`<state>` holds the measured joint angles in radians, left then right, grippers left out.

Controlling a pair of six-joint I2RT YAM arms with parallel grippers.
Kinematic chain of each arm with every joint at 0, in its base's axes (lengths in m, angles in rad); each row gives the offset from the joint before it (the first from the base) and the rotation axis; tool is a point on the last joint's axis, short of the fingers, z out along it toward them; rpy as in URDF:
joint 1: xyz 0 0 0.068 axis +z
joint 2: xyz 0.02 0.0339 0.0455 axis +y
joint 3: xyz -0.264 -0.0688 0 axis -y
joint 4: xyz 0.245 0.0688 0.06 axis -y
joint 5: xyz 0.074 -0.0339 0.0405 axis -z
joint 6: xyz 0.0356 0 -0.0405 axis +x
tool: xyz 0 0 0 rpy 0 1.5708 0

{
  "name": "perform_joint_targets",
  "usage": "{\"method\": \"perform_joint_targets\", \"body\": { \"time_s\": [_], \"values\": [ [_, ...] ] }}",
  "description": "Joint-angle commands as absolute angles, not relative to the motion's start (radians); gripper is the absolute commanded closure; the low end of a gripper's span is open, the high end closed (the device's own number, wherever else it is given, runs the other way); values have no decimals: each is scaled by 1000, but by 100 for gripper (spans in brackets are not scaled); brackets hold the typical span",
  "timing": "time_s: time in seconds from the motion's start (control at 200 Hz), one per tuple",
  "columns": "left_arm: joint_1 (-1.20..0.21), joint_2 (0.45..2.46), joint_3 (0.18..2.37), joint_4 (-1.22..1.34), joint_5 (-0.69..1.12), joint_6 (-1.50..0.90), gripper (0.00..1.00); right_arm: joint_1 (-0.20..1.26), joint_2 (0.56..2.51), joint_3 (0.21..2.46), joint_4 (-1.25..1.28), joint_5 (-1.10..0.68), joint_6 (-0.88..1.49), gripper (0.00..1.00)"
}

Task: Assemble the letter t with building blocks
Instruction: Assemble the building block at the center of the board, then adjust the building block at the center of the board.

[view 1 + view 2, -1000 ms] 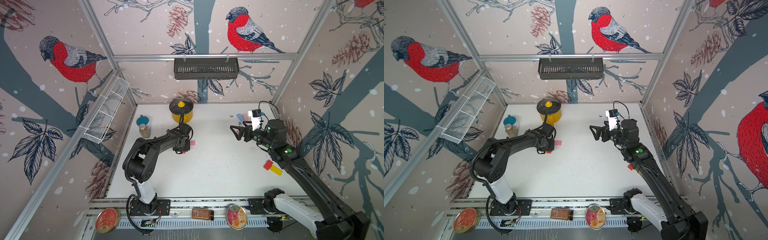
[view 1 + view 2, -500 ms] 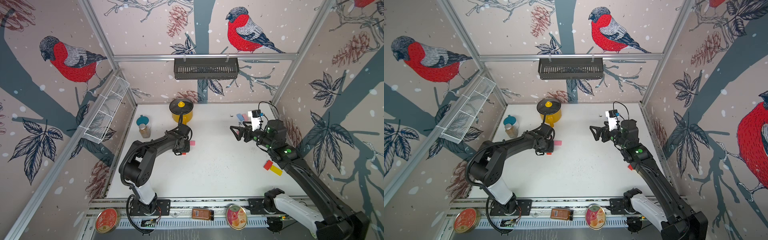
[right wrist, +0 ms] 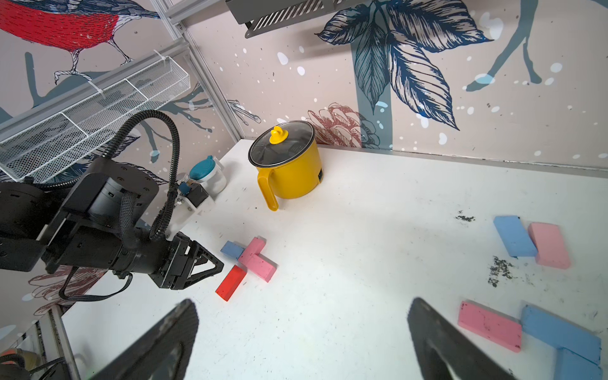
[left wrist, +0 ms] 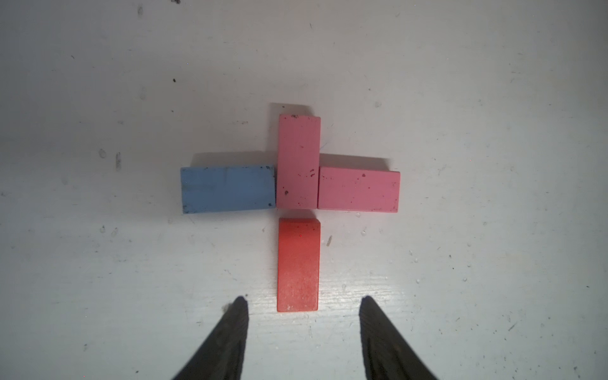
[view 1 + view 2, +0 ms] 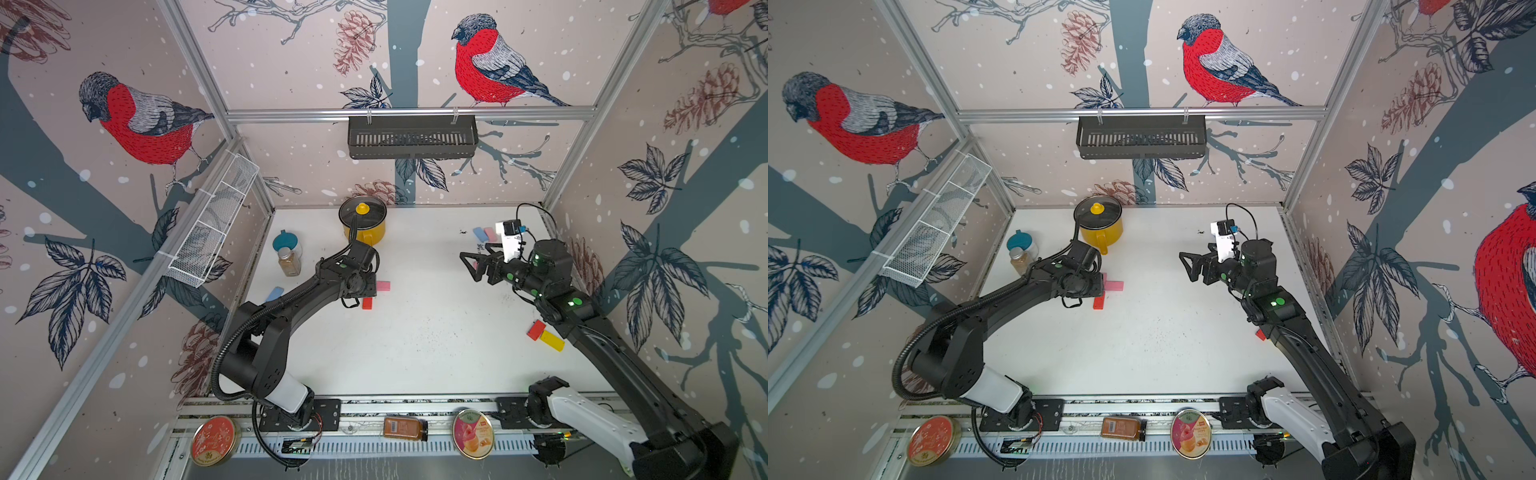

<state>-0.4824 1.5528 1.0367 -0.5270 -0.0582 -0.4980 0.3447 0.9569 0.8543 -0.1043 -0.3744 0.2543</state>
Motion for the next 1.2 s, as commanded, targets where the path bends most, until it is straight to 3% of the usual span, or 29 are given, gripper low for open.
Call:
{"method": "perform_joint_targets", "body": {
  "time_s": [0.0, 0.445, 1.196],
  "values": [
    [-485, 1570, 1028, -533, -39, -477, 49, 347, 962, 859, -92, -371, 242, 0],
    [-528, 1710, 1057, -535, -110, -460, 59, 347, 970, 863, -97, -374, 240, 0],
    [-527, 1765, 1078, -526, -150, -462, 59, 349, 974, 863, -94, -377, 238, 0]
  ]
}}
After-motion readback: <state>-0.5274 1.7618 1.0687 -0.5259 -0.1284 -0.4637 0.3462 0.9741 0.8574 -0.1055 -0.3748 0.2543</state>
